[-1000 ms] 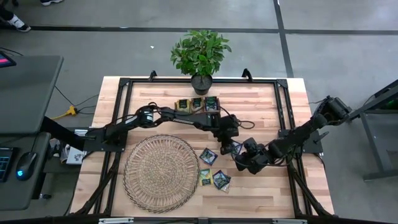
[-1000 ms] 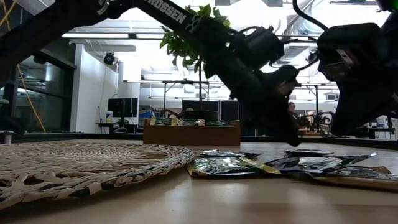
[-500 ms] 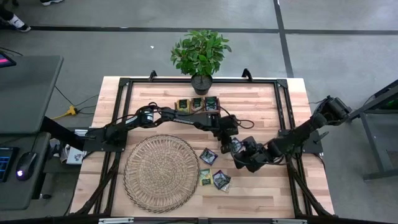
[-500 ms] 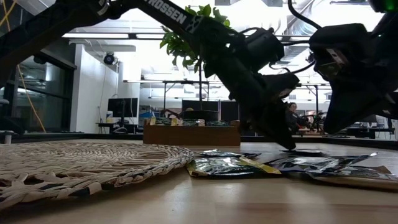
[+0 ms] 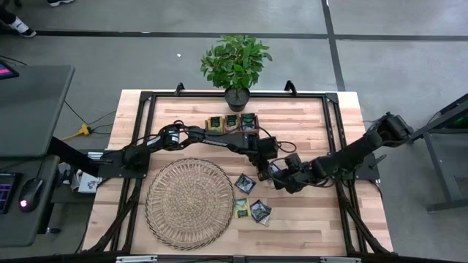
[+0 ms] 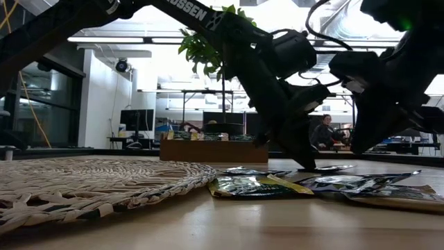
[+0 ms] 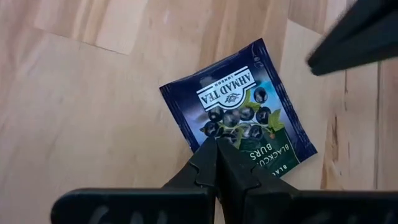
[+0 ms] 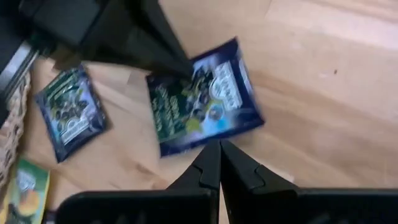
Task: Pick & Place Tea
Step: Put the blue tea bag into the right section of the wooden organizer
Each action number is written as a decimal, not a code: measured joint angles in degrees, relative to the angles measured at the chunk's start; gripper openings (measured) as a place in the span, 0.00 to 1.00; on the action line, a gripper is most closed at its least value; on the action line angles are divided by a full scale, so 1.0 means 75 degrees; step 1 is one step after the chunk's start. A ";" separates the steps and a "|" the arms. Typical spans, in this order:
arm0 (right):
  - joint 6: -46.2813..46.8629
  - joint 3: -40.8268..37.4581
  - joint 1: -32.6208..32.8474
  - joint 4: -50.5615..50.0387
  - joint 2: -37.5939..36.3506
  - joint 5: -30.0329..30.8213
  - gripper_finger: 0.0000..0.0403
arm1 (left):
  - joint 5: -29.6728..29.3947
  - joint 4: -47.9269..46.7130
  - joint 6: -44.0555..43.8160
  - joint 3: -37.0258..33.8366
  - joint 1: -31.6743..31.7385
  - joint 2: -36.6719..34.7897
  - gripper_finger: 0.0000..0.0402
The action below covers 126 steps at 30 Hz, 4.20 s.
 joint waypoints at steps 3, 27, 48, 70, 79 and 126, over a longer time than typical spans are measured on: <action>-0.0355 0.0000 -0.0224 -0.0004 0.0003 0.0038 0.00 | 0.0021 -0.0009 -0.0045 -0.0003 -0.0019 0.0000 0.00; -0.0401 -0.0189 -0.0505 0.0220 0.0104 -0.0639 0.00 | 0.0508 0.0020 -0.0615 -0.0035 -0.0063 0.0029 0.00; -0.0660 -0.0166 -0.0608 0.0663 0.0813 -0.0535 0.00 | 0.1530 0.0649 -0.1461 -0.0064 -0.0514 0.0085 0.00; -0.0643 -0.0082 -0.0069 0.1097 -0.0513 -0.1184 0.00 | 0.1468 0.0693 -0.1882 -0.0044 -0.0483 0.0052 0.00; 0.0443 -0.0099 0.0745 0.1029 -0.0099 -0.0789 0.00 | 0.1135 0.0904 -0.1550 -0.0044 -0.0234 0.0052 0.00; 0.0547 -0.0145 0.0703 0.0295 0.0493 -0.1255 0.00 | 0.1036 -0.0152 -0.1622 -0.0029 -0.1165 0.0022 0.00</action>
